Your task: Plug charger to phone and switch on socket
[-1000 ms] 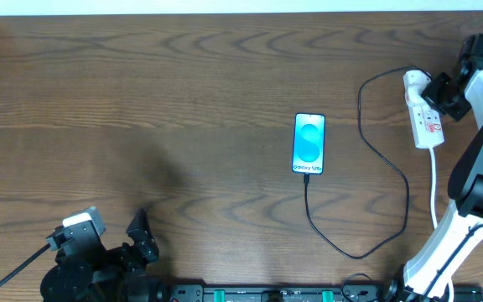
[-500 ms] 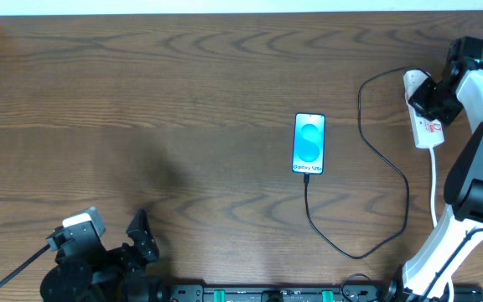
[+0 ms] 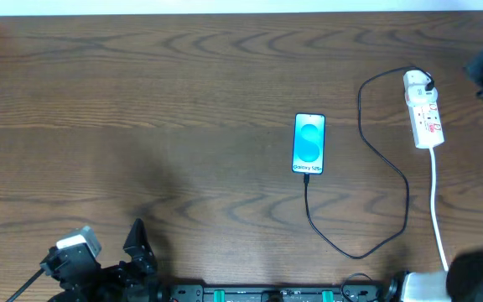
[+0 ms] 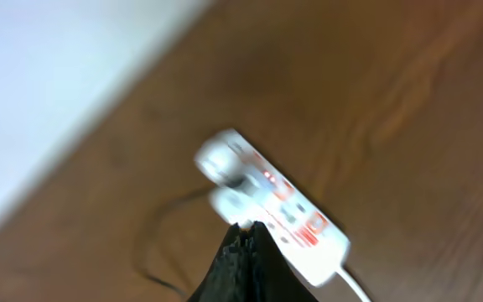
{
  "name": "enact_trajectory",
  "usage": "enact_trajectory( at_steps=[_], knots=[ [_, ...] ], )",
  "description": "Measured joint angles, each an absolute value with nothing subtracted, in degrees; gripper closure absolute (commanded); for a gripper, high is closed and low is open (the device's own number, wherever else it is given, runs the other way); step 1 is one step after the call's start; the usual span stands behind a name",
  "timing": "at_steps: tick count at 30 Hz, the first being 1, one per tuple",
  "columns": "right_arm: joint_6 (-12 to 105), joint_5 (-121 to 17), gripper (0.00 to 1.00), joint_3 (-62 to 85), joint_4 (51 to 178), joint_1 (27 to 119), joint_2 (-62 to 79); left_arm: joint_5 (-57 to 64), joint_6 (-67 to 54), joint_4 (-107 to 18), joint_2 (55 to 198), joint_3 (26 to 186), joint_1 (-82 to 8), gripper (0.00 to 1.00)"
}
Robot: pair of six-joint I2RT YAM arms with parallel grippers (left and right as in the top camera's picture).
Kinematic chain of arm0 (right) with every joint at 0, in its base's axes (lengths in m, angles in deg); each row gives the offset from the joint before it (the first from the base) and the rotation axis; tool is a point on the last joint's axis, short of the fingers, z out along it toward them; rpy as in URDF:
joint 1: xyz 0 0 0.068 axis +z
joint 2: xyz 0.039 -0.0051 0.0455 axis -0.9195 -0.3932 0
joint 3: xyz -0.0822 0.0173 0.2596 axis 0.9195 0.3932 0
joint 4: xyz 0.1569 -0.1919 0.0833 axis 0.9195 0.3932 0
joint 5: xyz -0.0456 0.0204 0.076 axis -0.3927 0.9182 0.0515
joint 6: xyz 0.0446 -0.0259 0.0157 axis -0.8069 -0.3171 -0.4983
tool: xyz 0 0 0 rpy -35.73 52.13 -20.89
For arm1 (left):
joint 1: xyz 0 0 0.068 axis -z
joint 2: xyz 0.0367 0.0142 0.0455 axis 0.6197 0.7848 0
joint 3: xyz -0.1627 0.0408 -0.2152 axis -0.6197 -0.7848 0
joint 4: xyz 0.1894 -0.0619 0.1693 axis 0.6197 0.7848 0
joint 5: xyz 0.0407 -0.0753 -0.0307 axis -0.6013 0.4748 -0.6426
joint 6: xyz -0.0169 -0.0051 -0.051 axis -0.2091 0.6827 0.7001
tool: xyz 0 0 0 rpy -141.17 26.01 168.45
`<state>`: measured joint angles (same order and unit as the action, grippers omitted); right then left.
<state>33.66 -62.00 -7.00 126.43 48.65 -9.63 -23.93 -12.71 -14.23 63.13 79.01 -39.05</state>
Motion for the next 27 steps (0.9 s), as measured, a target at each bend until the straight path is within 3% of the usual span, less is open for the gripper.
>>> enact_trajectory(
  at_steps=[11, 15, 27],
  knots=[
    [31.0, -53.4, 0.98, -7.1, 116.5, 48.7, 10.3, -24.0, -12.7, -14.2, 63.0, 79.0, -39.1, 0.04],
    [30.8, -50.9, 0.95, -7.1, 117.6, 48.7, 14.9, -24.0, -12.7, -14.2, 63.0, 79.0, -39.1, 0.04],
    [31.5, -49.1, 0.97, -7.1, 120.2, 48.7, 21.5, -24.0, -12.7, -13.6, 55.1, 79.0, -39.1, 0.04]
  ],
)
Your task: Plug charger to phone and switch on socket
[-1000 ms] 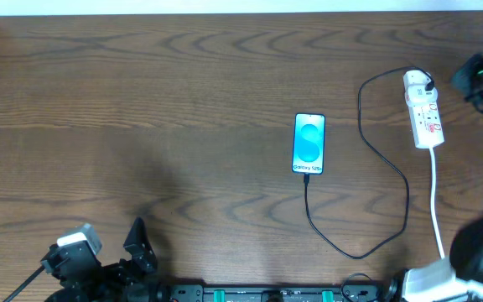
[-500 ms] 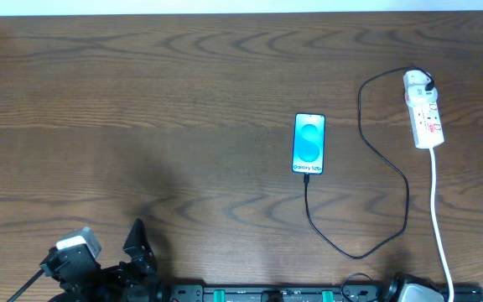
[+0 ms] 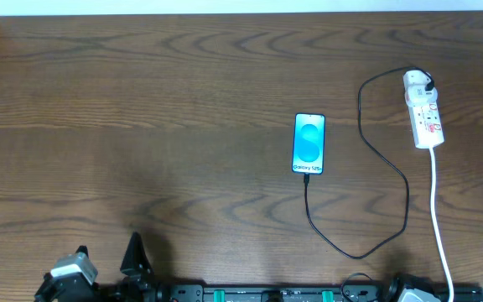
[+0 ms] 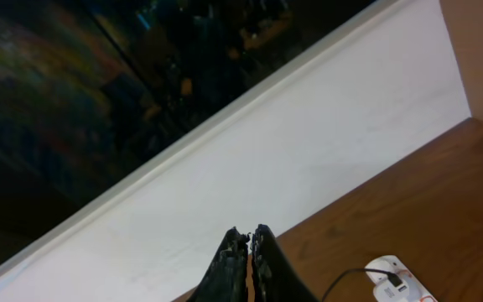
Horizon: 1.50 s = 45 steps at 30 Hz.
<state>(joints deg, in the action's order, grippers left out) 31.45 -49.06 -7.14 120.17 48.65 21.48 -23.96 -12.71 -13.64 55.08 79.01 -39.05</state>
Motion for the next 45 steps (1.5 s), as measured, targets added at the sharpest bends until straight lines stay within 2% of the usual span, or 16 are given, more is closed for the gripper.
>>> enact_trajectory(
  at_steps=[7, 18, 30, 45],
  knots=[
    [31.4, -45.2, 0.97, -7.1, 120.2, 48.7, 22.0, -24.0, -12.7, -9.1, 54.9, 79.0, -39.1, 0.04],
    [31.5, -43.3, 0.96, -7.1, 120.2, 51.1, 22.9, -24.2, -12.7, -11.1, 54.9, 79.0, -39.1, 0.04],
    [31.7, -43.3, 0.94, -7.1, 120.2, 51.2, 26.0, -24.3, -12.6, -30.8, 54.9, 69.0, -39.1, 0.04],
    [32.7, -43.3, 0.93, -7.1, 120.1, 52.3, 31.1, -23.6, -12.6, -61.4, 54.9, 45.8, -39.1, 0.04]
  ],
)
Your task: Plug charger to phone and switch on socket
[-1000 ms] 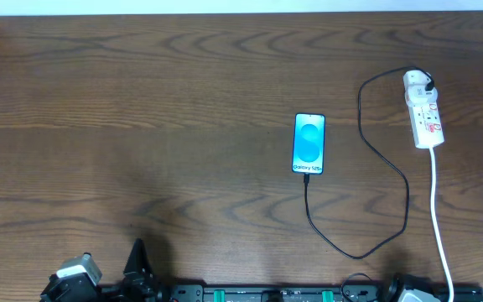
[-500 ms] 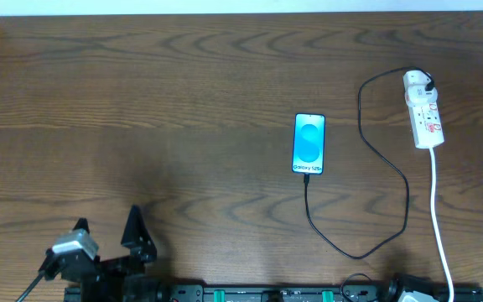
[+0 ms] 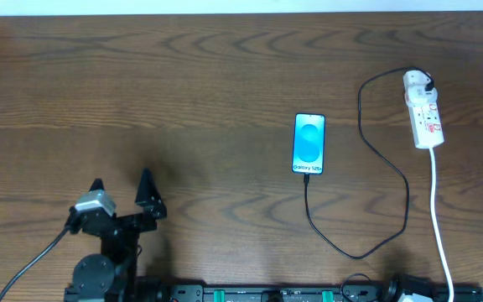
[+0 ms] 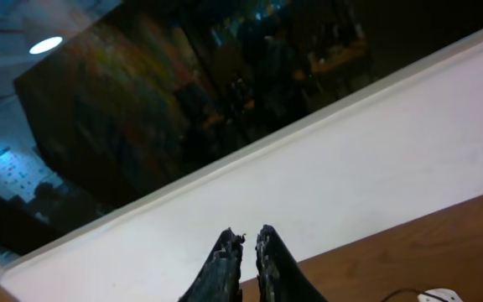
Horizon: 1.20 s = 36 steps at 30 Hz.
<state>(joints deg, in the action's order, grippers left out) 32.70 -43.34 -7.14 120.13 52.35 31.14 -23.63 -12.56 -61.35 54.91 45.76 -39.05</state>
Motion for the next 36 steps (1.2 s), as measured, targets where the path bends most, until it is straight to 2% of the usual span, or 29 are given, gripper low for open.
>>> enact_trajectory(
  at_steps=[6, 12, 36],
  knots=[
    [32.7, -43.4, 0.92, -7.1, 120.1, 53.7, 32.7, -23.2, -12.5, -72.7, 54.9, 37.6, -39.1, 0.04],
    [32.7, -43.6, 0.92, -7.1, 120.1, 54.2, 33.4, -23.0, -12.5, -78.8, 54.9, 31.1, -39.1, 0.04],
    [32.7, -43.6, 0.92, -7.1, 120.2, 54.2, 33.5, -21.1, -13.2, -77.1, 55.2, 27.0, -39.1, 0.04]
  ],
)
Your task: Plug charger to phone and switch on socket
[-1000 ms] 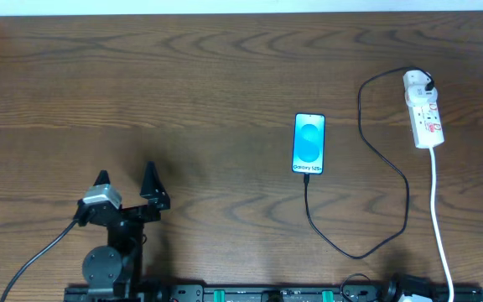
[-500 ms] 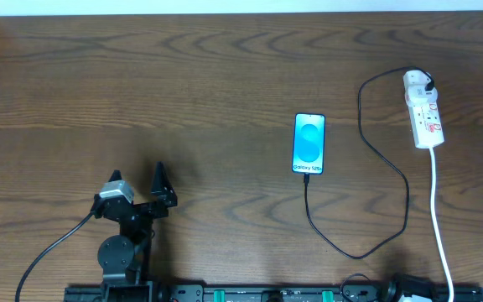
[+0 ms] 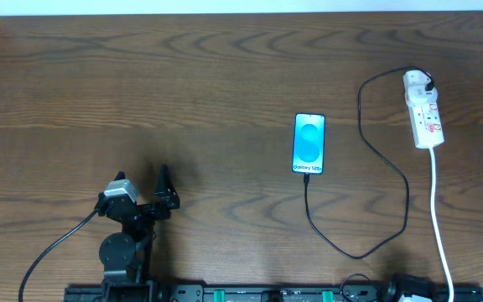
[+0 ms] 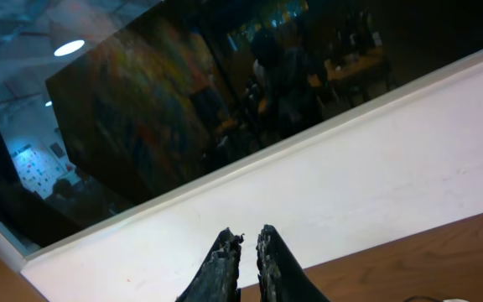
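Note:
The phone (image 3: pixel 309 143) lies face up mid-table with its screen lit blue. A black charger cable (image 3: pixel 342 248) runs from the phone's near end in a loop to the plug (image 3: pixel 422 81) seated in the white power strip (image 3: pixel 426 122) at the far right. My left gripper (image 3: pixel 164 186) hovers over the near-left table, far from the phone; how its fingers stand is unclear. In the right wrist view my right gripper (image 4: pixel 248 241) points up at the wall, a narrow slit between its fingers, holding nothing. In the overhead view only a dark bit of the right arm shows at the right edge.
The strip's white lead (image 3: pixel 437 210) runs down the right side to the near edge. The arms' mounting rail (image 3: pixel 267 294) lines the near edge. A white wall (image 4: pixel 350 168) and a dark window stand beyond the table's far edge.
My left arm has shifted right and a little further out over the table. The right wrist view has tilted slightly higher. Phone, cable and strip lie as before.
My right gripper was first shut just above the power strip, the left arm folded at the near-left corner. Then the right arm was out of the overhead view, facing the wall. The left arm stood out over the table, and now sits further right.

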{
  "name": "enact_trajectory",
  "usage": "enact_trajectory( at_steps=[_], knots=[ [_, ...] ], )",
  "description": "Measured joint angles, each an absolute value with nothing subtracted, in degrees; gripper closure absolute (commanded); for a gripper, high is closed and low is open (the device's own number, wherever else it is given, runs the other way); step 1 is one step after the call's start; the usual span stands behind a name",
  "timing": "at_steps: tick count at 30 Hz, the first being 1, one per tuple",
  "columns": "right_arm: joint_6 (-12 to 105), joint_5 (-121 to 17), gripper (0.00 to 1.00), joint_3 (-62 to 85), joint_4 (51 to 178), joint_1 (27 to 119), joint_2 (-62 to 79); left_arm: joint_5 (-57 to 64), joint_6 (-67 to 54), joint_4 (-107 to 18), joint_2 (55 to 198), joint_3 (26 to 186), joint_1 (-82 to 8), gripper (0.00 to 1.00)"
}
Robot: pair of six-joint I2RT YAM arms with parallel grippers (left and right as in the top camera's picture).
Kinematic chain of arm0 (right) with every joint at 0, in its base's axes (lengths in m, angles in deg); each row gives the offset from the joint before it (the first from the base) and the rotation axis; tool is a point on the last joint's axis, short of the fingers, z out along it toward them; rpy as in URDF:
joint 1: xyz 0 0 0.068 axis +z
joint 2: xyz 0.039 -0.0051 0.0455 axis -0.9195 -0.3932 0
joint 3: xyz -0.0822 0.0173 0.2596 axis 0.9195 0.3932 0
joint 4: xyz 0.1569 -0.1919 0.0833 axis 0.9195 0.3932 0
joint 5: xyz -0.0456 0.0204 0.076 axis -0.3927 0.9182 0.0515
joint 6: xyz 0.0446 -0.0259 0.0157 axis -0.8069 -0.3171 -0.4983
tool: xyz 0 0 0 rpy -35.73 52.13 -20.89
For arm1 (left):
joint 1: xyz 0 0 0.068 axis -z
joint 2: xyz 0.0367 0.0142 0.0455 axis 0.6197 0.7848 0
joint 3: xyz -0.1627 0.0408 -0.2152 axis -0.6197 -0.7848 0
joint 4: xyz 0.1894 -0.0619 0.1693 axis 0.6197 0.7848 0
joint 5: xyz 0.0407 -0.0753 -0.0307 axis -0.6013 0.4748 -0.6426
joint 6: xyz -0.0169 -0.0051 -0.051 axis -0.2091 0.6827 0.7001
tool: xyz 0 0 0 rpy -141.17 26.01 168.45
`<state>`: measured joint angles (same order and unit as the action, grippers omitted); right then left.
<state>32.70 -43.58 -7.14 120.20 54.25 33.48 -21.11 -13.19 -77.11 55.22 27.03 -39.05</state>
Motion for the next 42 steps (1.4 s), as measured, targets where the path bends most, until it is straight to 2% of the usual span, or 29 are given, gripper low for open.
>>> enact_trajectory(
  at_steps=[36, 42],
  knots=[
    [32.7, -43.2, 0.92, -7.1, 120.5, 56.3, 35.5, -21.3, -13.2, -77.0, 55.2, 27.1, -39.7, 0.04],
    [32.7, -43.2, 0.89, -7.1, 119.8, 56.6, 37.5, -21.3, -13.2, -77.0, 55.2, 27.1, -39.7, 0.04]
  ],
)
